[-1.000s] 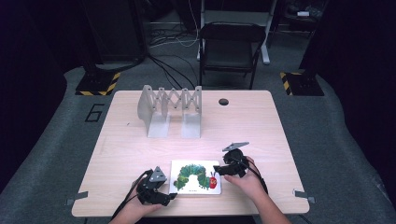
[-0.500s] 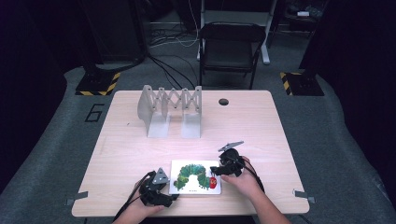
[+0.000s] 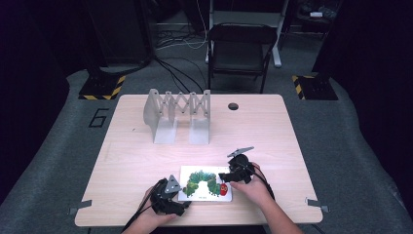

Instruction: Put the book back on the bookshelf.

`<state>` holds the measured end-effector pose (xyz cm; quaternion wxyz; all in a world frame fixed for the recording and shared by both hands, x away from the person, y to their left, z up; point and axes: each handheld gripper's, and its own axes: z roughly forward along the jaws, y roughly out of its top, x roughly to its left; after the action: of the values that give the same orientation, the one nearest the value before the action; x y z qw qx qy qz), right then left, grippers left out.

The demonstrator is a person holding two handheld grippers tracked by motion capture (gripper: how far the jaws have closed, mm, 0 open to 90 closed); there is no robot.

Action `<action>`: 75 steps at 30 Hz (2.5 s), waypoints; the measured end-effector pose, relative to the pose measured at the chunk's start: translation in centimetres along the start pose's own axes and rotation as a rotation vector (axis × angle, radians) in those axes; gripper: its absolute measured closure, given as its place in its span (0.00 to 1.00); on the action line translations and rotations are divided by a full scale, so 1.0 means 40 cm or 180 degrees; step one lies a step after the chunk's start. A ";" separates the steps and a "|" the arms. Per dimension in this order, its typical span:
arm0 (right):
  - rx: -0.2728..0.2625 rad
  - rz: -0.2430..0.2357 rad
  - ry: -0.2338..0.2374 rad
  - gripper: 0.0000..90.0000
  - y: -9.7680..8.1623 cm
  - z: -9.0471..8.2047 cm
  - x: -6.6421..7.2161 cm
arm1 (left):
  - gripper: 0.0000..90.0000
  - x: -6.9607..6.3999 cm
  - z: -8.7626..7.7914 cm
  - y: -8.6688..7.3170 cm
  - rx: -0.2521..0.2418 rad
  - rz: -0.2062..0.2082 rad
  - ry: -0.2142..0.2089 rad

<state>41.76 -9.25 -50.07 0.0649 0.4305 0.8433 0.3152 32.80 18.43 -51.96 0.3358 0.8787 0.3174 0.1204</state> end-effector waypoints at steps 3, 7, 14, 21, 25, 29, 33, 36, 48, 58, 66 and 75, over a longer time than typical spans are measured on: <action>-0.0010 0.0012 -0.0024 0.45 0.002 0.000 -0.005 | 0.24 -0.001 0.004 0.003 -0.0010 0.0003 0.0005; -0.0009 0.0048 -0.0046 0.45 0.004 -0.001 -0.015 | 0.24 0.002 0.016 0.011 -0.0066 0.0007 0.0017; -0.0008 0.0110 -0.0027 0.45 0.007 -0.004 -0.033 | 0.24 0.017 0.024 0.012 -0.0156 0.0072 -0.0048; 0.0055 0.0095 -0.0011 0.47 0.031 -0.011 -0.045 | 0.24 0.023 0.025 0.018 -0.0112 0.0081 -0.0088; 0.0191 0.0139 0.0002 0.49 0.058 -0.010 -0.050 | 0.24 0.019 0.025 0.022 -0.0069 0.0049 -0.0056; 0.0312 0.0254 0.0033 0.51 0.068 -0.002 -0.060 | 0.24 0.018 0.025 0.022 -0.0071 0.0037 -0.0062; 0.0341 0.0318 0.0011 0.51 0.065 0.006 -0.065 | 0.24 0.016 0.025 0.020 -0.0083 0.0046 -0.0042; 0.0337 0.0397 0.0086 0.50 0.061 0.008 -0.068 | 0.24 0.015 0.024 0.020 -0.0088 0.0072 -0.0020; 0.0338 0.0376 0.0147 0.38 0.056 0.019 -0.057 | 0.23 0.008 0.021 0.015 -0.0074 0.0062 -0.0044; 0.0339 0.0371 0.0186 0.28 0.055 0.025 -0.046 | 0.23 0.003 0.022 0.015 -0.0090 0.0039 -0.0032; 0.0346 0.0340 0.0018 0.35 0.058 0.027 -0.037 | 0.16 -0.004 0.027 0.016 -0.0065 0.0057 -0.0040; 0.0308 0.0466 0.0061 0.44 0.055 0.020 -0.055 | 0.12 -0.008 0.032 0.017 -0.0075 0.0065 -0.0034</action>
<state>44.92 -9.62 -49.76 0.0127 0.4906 0.8244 0.2821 33.41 17.18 -52.47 0.3465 0.8785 0.3051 0.1229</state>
